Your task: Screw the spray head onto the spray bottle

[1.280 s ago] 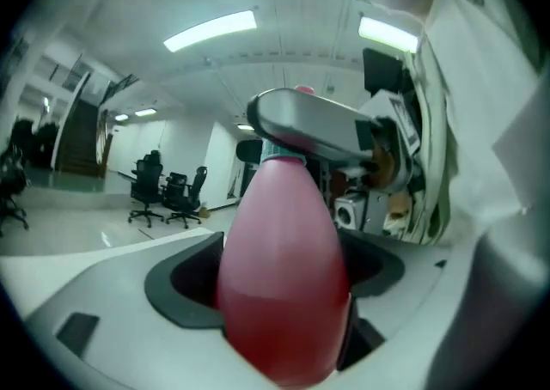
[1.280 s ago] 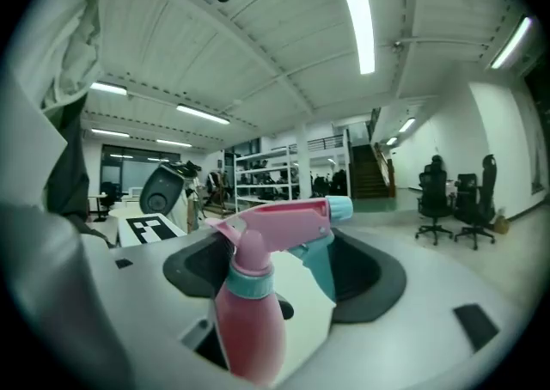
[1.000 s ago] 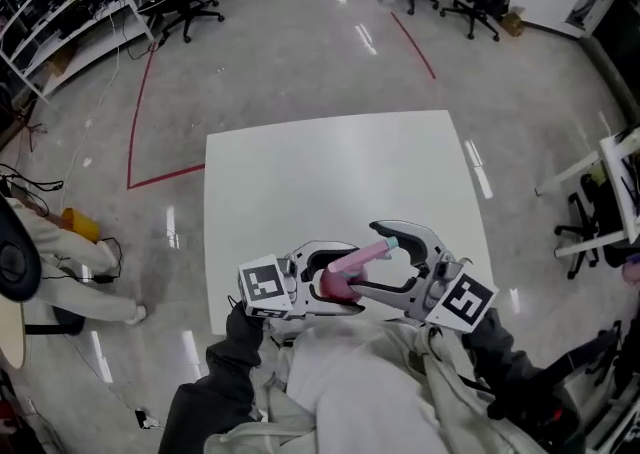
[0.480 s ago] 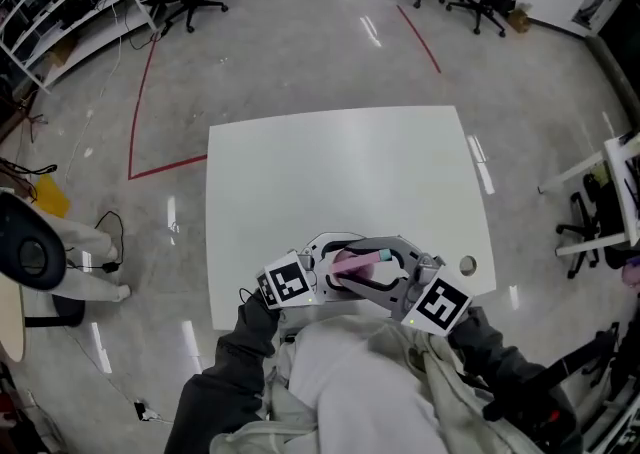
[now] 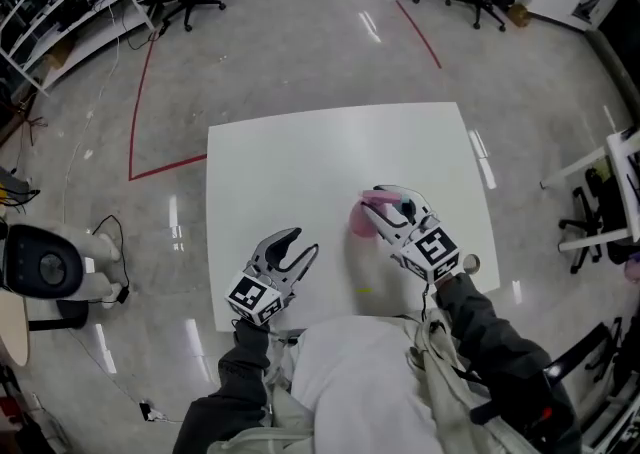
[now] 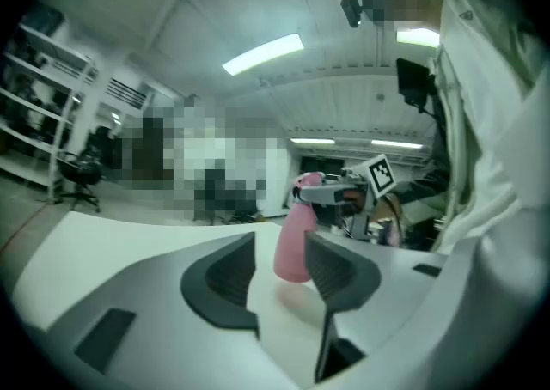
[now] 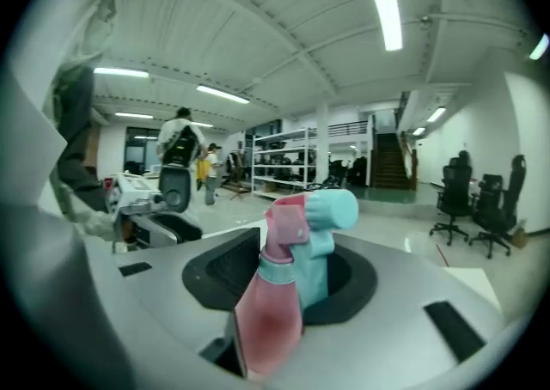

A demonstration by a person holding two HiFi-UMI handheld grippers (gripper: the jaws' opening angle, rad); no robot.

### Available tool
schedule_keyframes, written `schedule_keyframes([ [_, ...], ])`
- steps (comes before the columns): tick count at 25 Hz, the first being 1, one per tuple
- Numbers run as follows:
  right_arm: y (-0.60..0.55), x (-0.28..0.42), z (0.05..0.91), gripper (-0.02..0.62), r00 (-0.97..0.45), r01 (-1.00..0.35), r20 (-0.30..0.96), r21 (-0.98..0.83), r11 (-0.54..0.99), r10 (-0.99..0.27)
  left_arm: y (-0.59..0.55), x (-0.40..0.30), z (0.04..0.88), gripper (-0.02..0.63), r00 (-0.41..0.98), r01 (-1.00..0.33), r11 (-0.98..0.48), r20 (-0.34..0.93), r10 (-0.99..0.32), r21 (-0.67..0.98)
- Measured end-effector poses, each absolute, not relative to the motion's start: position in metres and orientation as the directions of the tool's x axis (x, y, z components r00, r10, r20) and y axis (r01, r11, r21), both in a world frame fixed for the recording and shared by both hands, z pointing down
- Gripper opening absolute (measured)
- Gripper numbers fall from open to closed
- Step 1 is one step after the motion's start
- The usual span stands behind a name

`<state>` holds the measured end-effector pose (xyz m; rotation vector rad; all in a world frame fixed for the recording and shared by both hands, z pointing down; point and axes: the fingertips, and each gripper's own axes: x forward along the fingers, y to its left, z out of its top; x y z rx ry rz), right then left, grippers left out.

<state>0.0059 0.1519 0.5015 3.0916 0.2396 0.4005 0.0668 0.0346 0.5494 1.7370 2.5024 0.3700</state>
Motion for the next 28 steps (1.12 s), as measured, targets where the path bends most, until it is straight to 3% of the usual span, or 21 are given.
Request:
schedule_keyframes([
  [2,0.167,0.023,0.522,0.137,0.952,0.19,0.241,0.015,-0.982,0.188,0.035,0.08,0.555,0.062,-0.22,0.947,0.197,0.065,0.973,0.252],
  [3,0.168,0.032,0.528,0.137,0.952,0.189,0.24,0.027,-0.982,0.19,0.036,0.08,0.559,0.006,-0.189,0.952,0.166,0.068,0.98,0.257],
  [7,0.159,0.053,0.541,0.137,0.962,0.144,0.212,0.136,-0.98,0.171,0.044,0.058,0.571,0.006,-0.208,0.952,0.177,0.105,0.972,0.248],
  [12,0.157,0.054,0.545,0.138,0.973,0.162,0.141,0.141,-0.977,0.182,0.051,0.047,0.578,0.006,-0.243,0.947,0.208,0.118,0.963,0.245],
  [14,0.16,0.049,0.547,0.228,0.974,0.177,0.122,0.105,-0.979,0.189,0.053,0.047,0.579,0.006,-0.241,0.948,0.206,0.128,0.962,0.243],
  [17,0.167,0.03,0.544,0.29,0.971,0.216,0.099,0.003,-0.976,0.216,0.053,0.045,0.58,0.006,-0.245,0.946,0.207,0.131,0.961,0.249],
  [21,0.178,-0.011,0.543,0.291,0.95,0.31,0.089,-0.113,-0.944,0.301,0.05,0.047,0.583,0.006,-0.239,0.944,0.197,0.135,0.962,0.265],
  [25,0.169,-0.041,0.566,0.288,0.923,0.348,0.213,-0.105,-0.932,0.321,0.055,0.058,0.578,0.006,-0.223,0.937,0.177,0.128,0.966,0.302],
  [28,0.129,-0.073,0.602,0.204,0.891,0.351,0.334,-0.081,-0.933,0.307,0.042,0.032,0.59,0.006,-0.249,0.917,0.181,0.154,0.956,0.356],
])
